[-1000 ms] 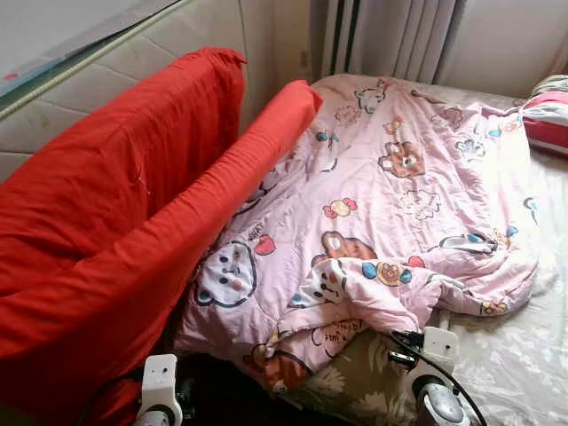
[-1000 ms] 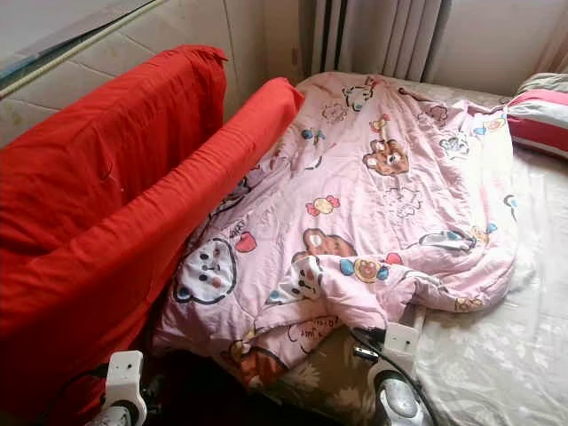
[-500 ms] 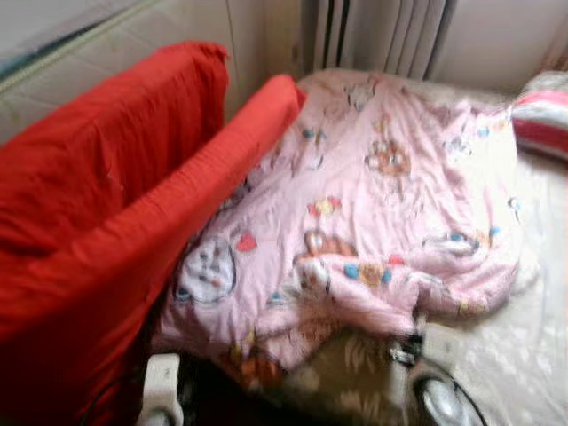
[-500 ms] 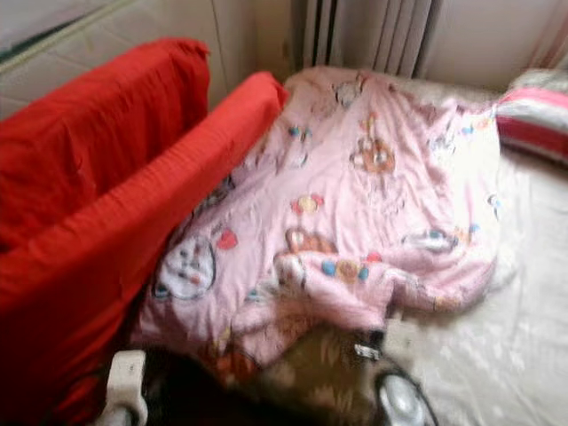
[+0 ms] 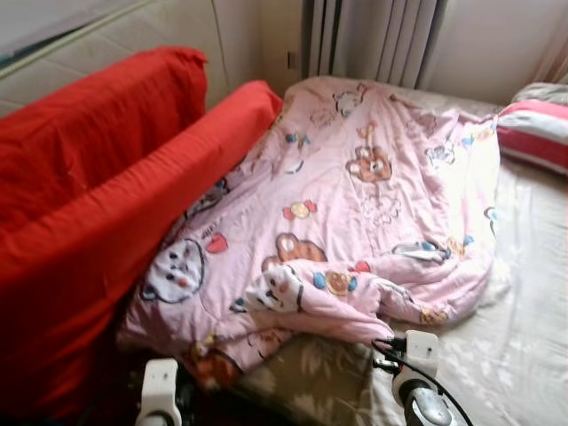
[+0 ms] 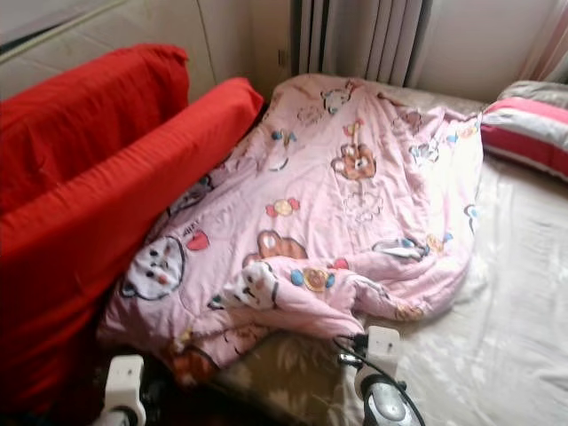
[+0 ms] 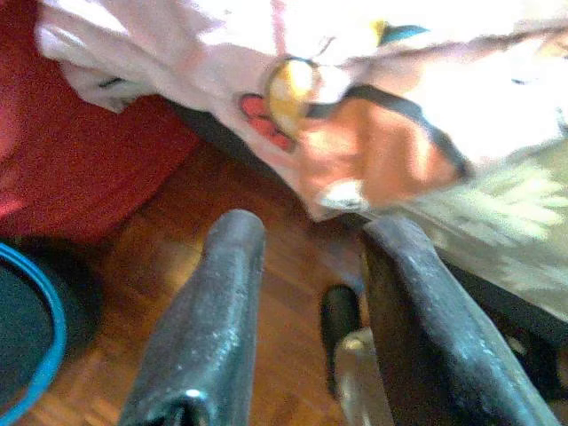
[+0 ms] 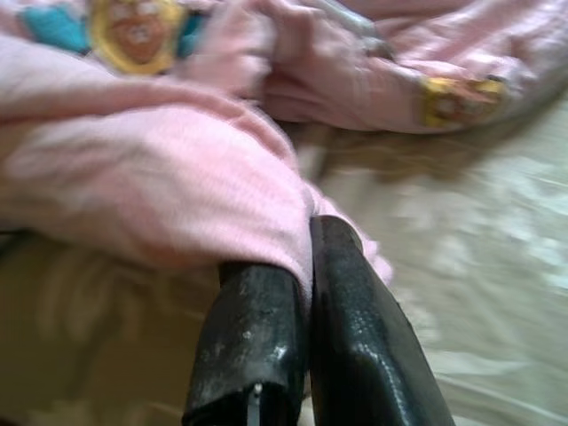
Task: Clean up the room
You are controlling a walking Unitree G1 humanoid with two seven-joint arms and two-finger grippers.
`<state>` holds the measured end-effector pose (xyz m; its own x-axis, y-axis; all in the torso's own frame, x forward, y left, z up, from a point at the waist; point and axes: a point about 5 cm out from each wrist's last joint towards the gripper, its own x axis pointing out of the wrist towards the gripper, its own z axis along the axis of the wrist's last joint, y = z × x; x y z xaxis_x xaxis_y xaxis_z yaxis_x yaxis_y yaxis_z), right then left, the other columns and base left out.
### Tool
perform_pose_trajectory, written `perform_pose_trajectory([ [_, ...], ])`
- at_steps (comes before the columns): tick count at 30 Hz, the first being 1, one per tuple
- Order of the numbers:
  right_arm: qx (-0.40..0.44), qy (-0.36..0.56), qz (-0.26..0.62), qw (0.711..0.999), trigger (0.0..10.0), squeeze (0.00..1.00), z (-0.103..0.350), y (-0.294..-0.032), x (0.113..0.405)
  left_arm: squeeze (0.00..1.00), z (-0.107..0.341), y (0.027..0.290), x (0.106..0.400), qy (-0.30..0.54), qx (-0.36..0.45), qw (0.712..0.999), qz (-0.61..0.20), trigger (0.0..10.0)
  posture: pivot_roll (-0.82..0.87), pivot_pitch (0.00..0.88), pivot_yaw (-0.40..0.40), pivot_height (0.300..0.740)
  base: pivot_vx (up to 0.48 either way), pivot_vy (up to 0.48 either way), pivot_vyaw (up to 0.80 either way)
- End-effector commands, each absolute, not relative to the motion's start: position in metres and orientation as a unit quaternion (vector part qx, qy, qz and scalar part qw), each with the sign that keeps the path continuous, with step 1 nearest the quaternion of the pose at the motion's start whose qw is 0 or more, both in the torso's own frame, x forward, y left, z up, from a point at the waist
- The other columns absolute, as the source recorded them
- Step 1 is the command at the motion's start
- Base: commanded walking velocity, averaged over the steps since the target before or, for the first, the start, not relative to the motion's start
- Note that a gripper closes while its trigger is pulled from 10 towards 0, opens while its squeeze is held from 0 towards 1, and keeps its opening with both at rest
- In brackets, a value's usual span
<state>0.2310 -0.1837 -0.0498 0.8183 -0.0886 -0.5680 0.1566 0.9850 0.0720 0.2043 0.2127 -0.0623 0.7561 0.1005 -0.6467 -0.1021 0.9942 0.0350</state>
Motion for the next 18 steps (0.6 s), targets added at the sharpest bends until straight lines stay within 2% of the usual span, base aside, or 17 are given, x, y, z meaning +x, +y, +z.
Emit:
perform_pose_trajectory([
  [1,0.055,0.302,-0.065,0.950,10.0,0.00,-0.0524,-0.1856,0.2269,0.00,-0.0672,0.2130,0.1967,0.361,-0.008,0.931,0.054,10.0,-0.05,0.120,0.015,0.740,0.000,0.000,0.00],
  [18,0.056,0.313,-0.044,0.947,10.0,0.00,-0.0554,-0.1802,0.2243,0.00,-0.0667,0.2108,0.1982,0.359,-0.011,0.932,0.047,10.0,-0.05,0.133,0.014,0.740,0.000,0.000,0.00],
])
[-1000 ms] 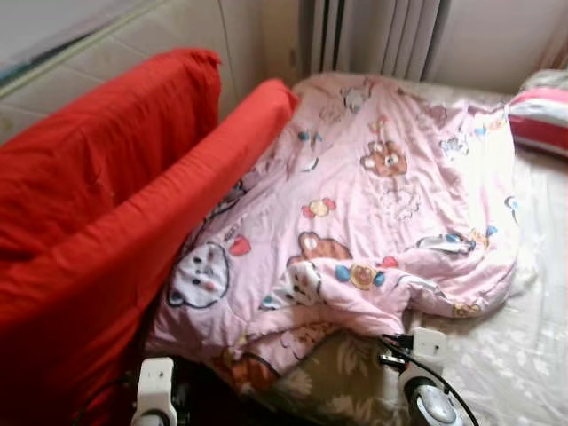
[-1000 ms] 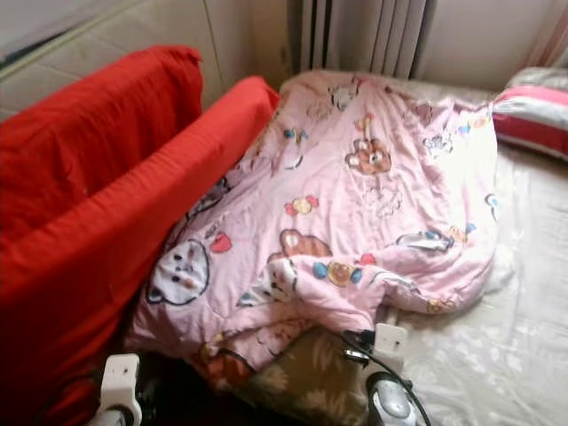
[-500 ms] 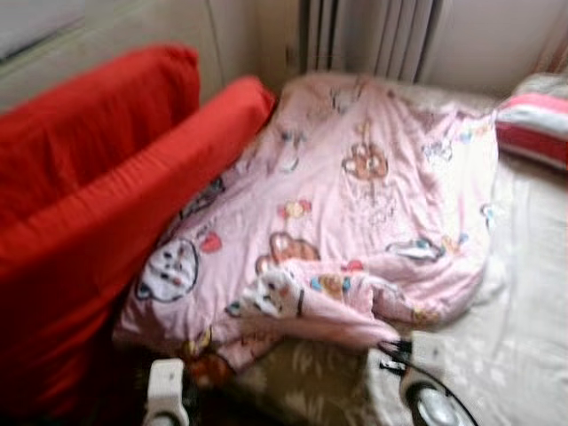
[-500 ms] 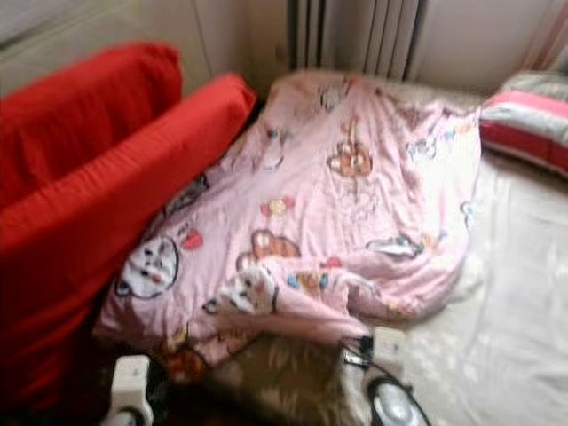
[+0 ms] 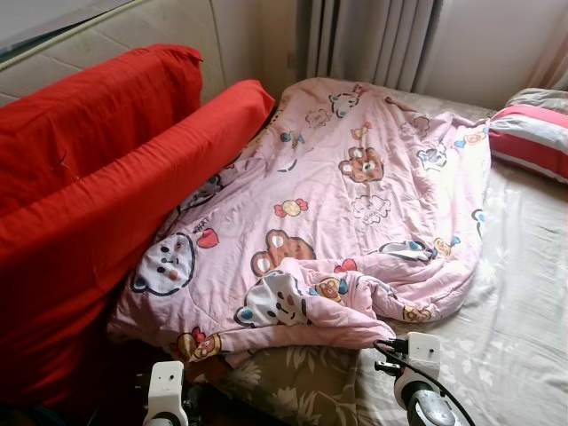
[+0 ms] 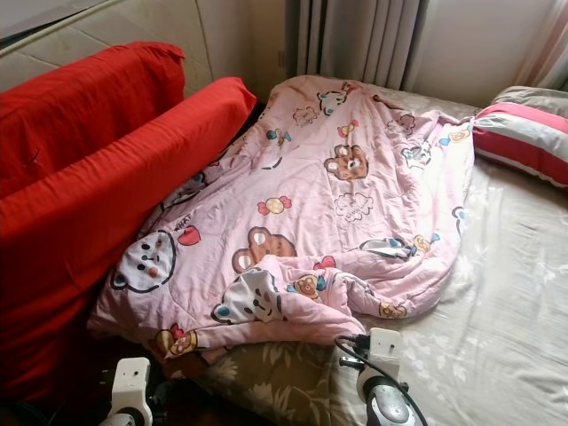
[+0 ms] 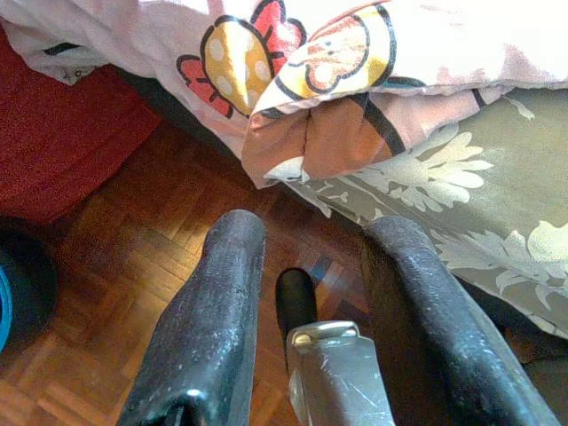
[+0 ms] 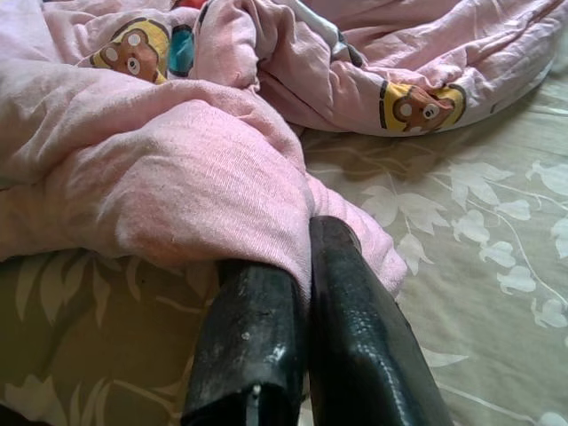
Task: Clean up the room
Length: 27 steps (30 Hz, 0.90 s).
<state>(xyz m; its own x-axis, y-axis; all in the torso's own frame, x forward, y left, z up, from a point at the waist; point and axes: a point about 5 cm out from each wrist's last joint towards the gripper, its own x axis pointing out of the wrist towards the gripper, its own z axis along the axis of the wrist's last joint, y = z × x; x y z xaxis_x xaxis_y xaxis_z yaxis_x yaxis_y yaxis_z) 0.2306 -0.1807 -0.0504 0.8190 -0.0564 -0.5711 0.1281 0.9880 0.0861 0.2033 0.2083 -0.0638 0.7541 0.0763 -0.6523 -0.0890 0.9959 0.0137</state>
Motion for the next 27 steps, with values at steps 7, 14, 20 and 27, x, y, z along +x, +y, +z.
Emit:
perform_pose_trajectory([
  [7,0.058,0.318,-0.043,0.945,10.0,0.00,-0.0569,-0.1789,0.2226,0.00,-0.0661,0.2102,0.1992,0.356,-0.012,0.933,0.045,10.0,-0.05,0.134,0.014,0.740,0.000,0.000,0.00],
  [14,0.058,0.319,-0.045,0.945,10.0,0.00,-0.0564,-0.1777,0.2240,0.00,-0.0658,0.2094,0.2000,0.355,-0.015,0.934,0.043,10.0,-0.05,0.139,0.014,0.740,-0.106,0.000,0.00],
  [20,0.058,0.321,-0.049,0.944,10.0,0.00,-0.0565,-0.1784,0.2241,0.00,-0.0665,0.2102,0.1988,0.358,-0.017,0.933,0.043,10.0,-0.05,0.140,0.014,0.740,-0.264,0.000,0.00],
  [27,0.058,0.317,-0.053,0.945,10.0,0.00,-0.0557,-0.1807,0.2246,0.00,-0.0688,0.2125,0.1946,0.368,-0.019,0.929,0.045,10.0,-0.05,0.143,0.013,0.740,-0.292,0.000,0.00],
])
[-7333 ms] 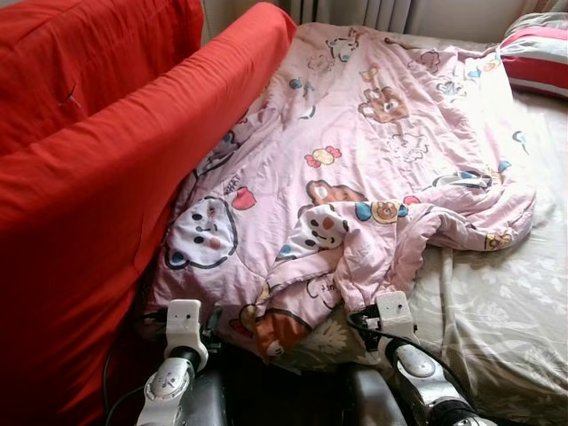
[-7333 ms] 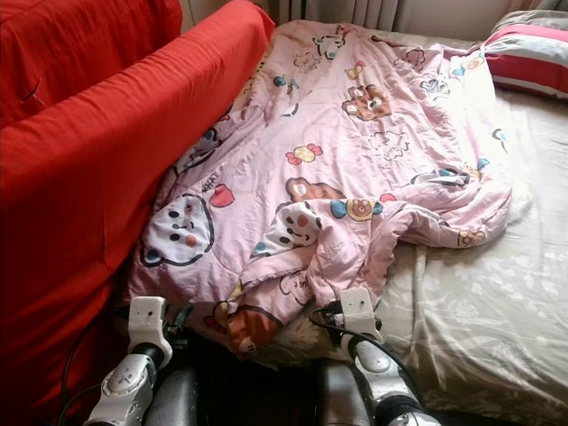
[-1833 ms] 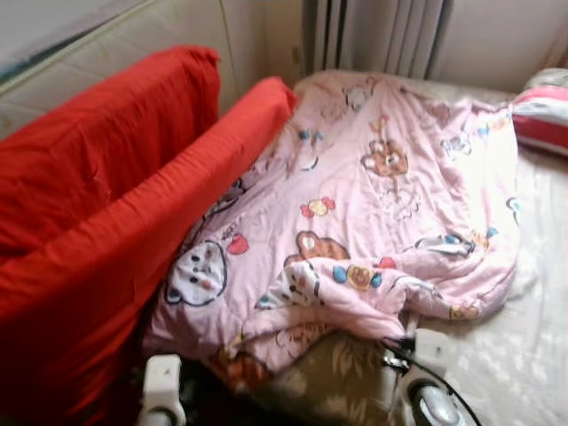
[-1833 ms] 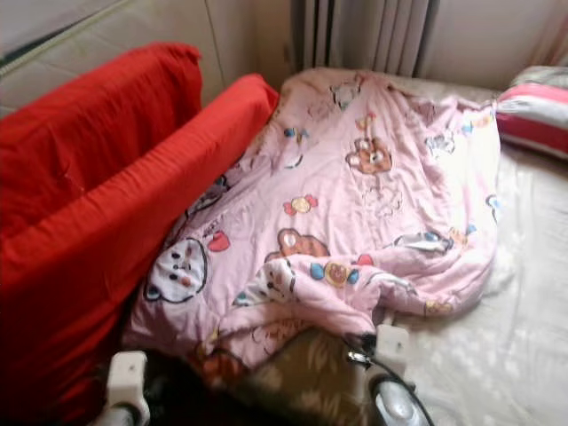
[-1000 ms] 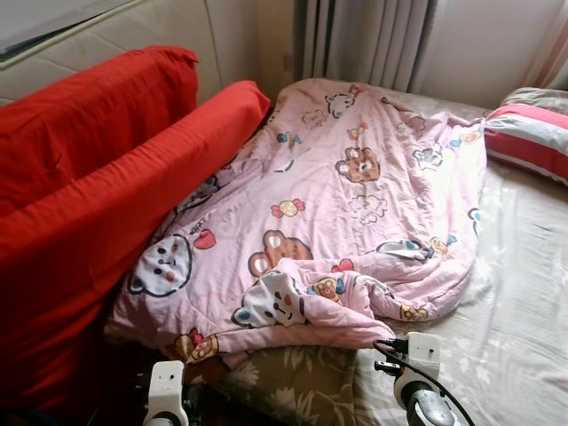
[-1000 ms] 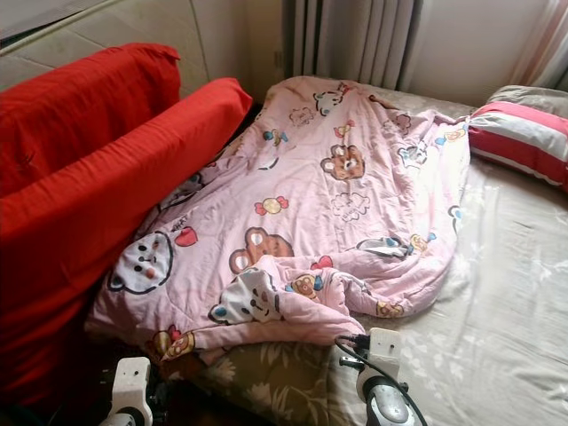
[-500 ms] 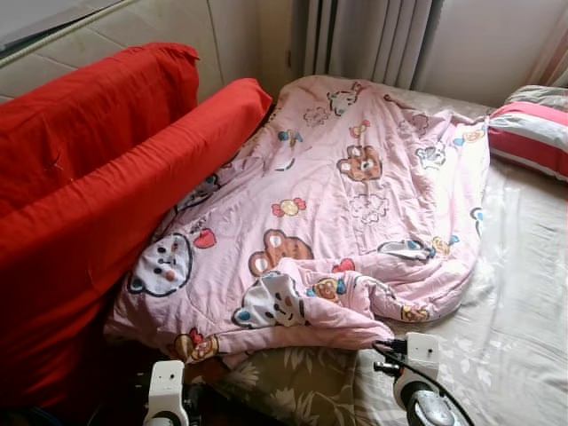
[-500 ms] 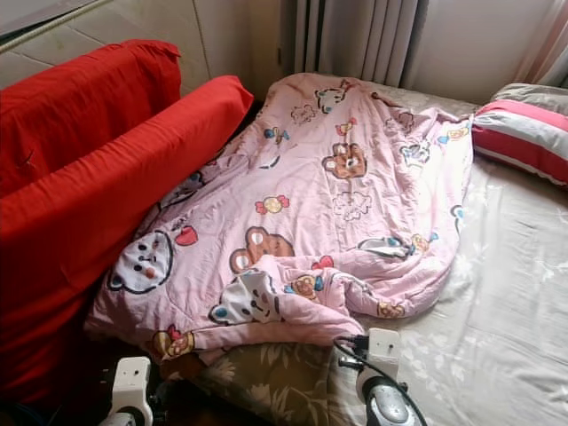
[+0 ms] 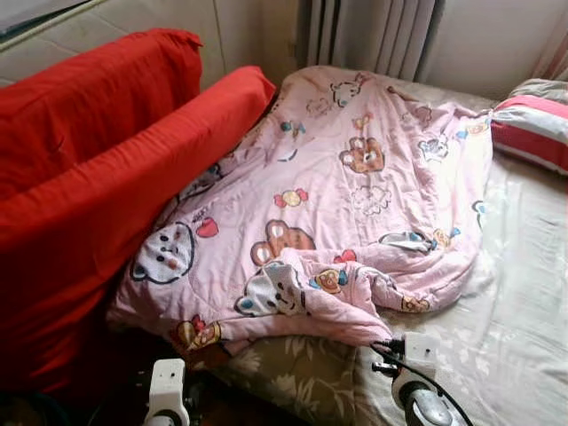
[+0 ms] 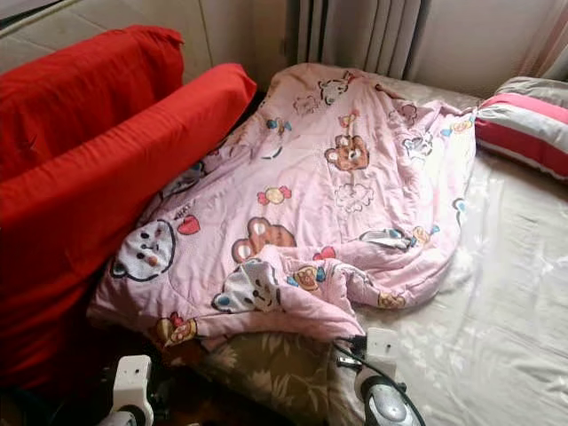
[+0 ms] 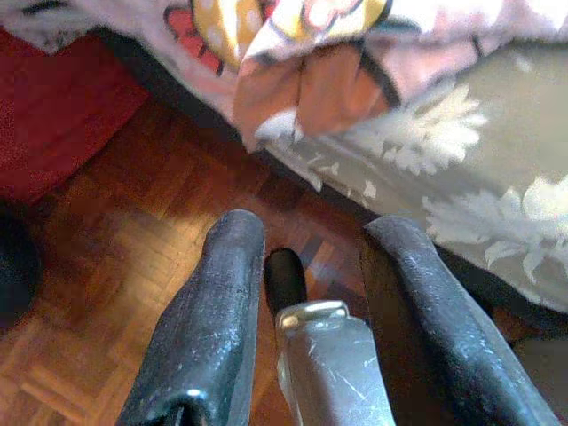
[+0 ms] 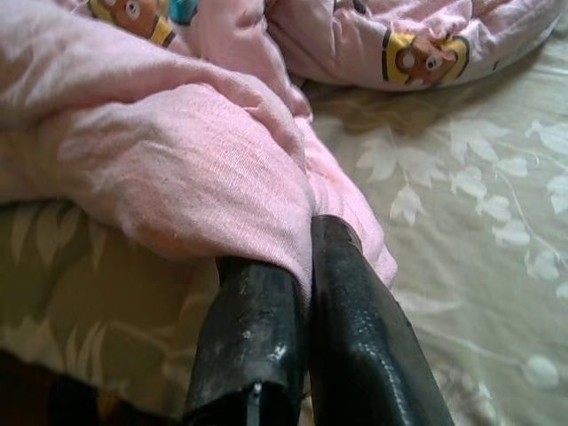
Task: Clean up the room
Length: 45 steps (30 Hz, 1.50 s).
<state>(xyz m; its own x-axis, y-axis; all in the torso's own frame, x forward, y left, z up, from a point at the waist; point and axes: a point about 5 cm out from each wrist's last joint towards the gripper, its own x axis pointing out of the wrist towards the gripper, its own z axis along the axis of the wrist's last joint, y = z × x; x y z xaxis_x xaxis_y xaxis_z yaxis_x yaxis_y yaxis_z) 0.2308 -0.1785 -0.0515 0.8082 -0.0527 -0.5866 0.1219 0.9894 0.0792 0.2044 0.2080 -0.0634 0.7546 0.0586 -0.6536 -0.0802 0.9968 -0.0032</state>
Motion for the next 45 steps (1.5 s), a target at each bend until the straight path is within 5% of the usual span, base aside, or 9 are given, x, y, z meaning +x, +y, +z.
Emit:
perform_pose_trajectory([
  [1,0.058,0.316,-0.054,0.946,10.0,0.00,-0.055,-0.181,0.225,0.00,-0.069,0.213,0.194,0.368,-0.019,0.928,0.045,10.0,-0.05,0.144,0.014,0.740,-0.296,0.000,0.00],
  [20,0.031,0.222,-0.135,0.965,10.0,0.00,-0.030,-0.200,0.247,0.00,-0.068,0.211,0.196,0.365,-0.019,0.930,0.044,10.0,-0.04,0.145,0.014,0.740,-0.296,0.000,0.00],
  [45,0.029,0.246,-0.053,0.967,10.0,0.00,-0.040,-0.173,0.239,0.00,-0.070,0.207,0.195,0.375,-0.014,0.926,0.036,10.0,-0.05,0.142,0.012,0.740,-0.296,0.000,0.00],
])
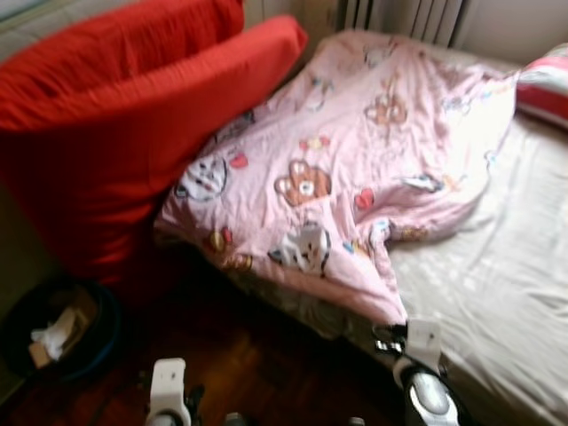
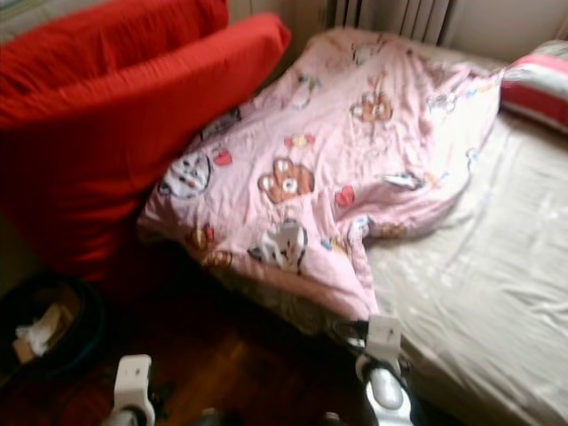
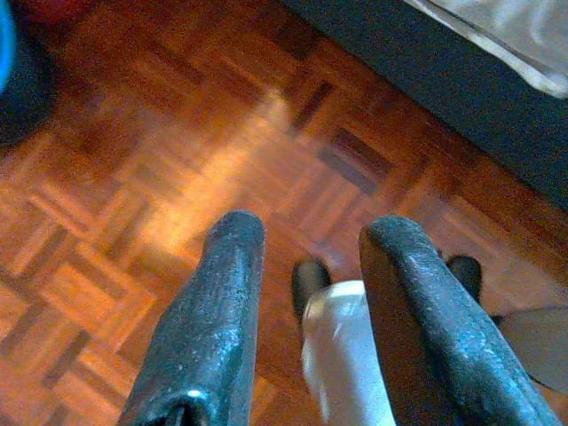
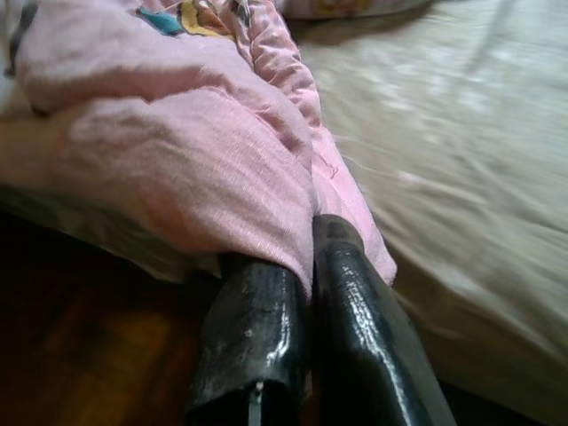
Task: Clean up the room
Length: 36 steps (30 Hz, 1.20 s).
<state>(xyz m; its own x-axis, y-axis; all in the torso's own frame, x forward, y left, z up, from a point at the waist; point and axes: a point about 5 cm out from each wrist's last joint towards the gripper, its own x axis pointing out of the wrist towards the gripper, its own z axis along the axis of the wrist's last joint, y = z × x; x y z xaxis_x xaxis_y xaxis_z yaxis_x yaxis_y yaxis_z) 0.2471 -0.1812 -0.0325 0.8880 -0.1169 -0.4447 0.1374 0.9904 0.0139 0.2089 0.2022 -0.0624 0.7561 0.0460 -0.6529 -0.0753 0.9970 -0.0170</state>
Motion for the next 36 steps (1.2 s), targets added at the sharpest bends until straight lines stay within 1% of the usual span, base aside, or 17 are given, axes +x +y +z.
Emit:
perform_pose_trajectory([
  [1,0.033,0.241,-0.043,0.969,10.0,0.00,-0.039,-0.171,0.240,0.00,-0.070,0.207,0.194,0.375,-0.013,0.926,0.035,10.0,-0.05,0.142,0.012,0.740,-0.296,0.000,0.00],
  [6,0.026,0.231,-0.029,0.972,10.0,0.00,-0.036,-0.168,0.243,0.00,-0.071,0.208,0.192,0.378,-0.012,0.925,0.034,10.0,-0.05,0.141,0.012,0.740,-0.293,0.000,0.00],
  [9,0.008,0.213,0.017,0.977,10.0,0.00,-0.032,-0.160,0.246,0.00,-0.072,0.210,0.190,0.382,-0.010,0.924,0.034,10.0,-0.05,0.140,0.012,0.740,-0.265,0.000,0.00],
  [11,0.005,0.211,0.033,0.977,10.0,0.00,-0.031,-0.157,0.247,0.00,-0.072,0.210,0.189,0.382,-0.008,0.923,0.034,10.0,-0.05,0.140,0.012,0.740,0.000,0.000,0.00],
  [12,-0.002,0.209,0.067,0.976,10.0,0.00,-0.030,-0.152,0.248,0.00,-0.073,0.211,0.189,0.384,-0.007,0.923,0.034,10.0,-0.05,0.140,0.012,0.740,0.000,0.000,0.00],
  [13,-0.004,0.210,0.083,0.974,10.0,0.00,-0.030,-0.150,0.248,0.00,-0.073,0.211,0.189,0.384,-0.007,0.923,0.033,10.0,-0.05,0.138,0.012,0.740,0.000,0.000,0.00],
  [16,-0.007,0.211,0.097,0.973,10.0,0.00,-0.030,-0.149,0.248,0.00,-0.073,0.211,0.189,0.385,-0.006,0.922,0.033,10.0,-0.05,0.138,0.012,0.740,0.000,0.000,0.00],
  [18,-0.019,0.218,0.126,0.968,10.0,0.00,-0.031,-0.146,0.247,0.00,-0.073,0.211,0.189,0.386,-0.005,0.922,0.031,10.0,-0.05,0.138,0.011,0.740,0.000,0.000,0.00],
  [22,-0.030,0.227,0.141,0.963,10.0,0.00,-0.034,-0.146,0.244,0.00,-0.073,0.210,0.189,0.388,-0.004,0.921,0.029,10.0,-0.05,0.138,0.011,0.740,0.000,0.000,0.00],
  [24,-0.044,0.245,0.159,0.955,10.0,0.00,-0.039,-0.147,0.239,0.00,-0.074,0.209,0.188,0.389,-0.004,0.921,0.027,10.0,-0.05,0.140,0.011,0.740,0.000,0.000,0.00],
  [26,-0.045,0.248,0.162,0.954,10.0,0.00,-0.039,-0.147,0.238,0.00,-0.074,0.208,0.188,0.389,-0.004,0.921,0.027,10.0,-0.06,0.140,0.010,0.740,0.000,0.000,0.00],
  [29,-0.059,0.281,0.163,0.944,10.0,0.00,-0.048,-0.151,0.230,0.00,-0.074,0.208,0.188,0.391,-0.002,0.920,0.025,10.0,-0.05,0.141,0.010,0.740,0.000,0.000,0.00],
  [33,-0.095,0.331,0.140,0.928,10.0,0.00,-0.058,-0.162,0.220,0.00,-0.074,0.208,0.188,0.392,0.001,0.920,0.022,10.0,-0.06,0.142,0.010,0.740,0.000,0.000,0.00],
  [36,-0.094,0.358,0.114,0.922,10.0,0.00,-0.064,-0.169,0.213,0.00,-0.074,0.208,0.188,0.392,0.002,0.920,0.020,10.0,-0.05,0.143,0.010,0.740,0.000,0.000,0.00],
])
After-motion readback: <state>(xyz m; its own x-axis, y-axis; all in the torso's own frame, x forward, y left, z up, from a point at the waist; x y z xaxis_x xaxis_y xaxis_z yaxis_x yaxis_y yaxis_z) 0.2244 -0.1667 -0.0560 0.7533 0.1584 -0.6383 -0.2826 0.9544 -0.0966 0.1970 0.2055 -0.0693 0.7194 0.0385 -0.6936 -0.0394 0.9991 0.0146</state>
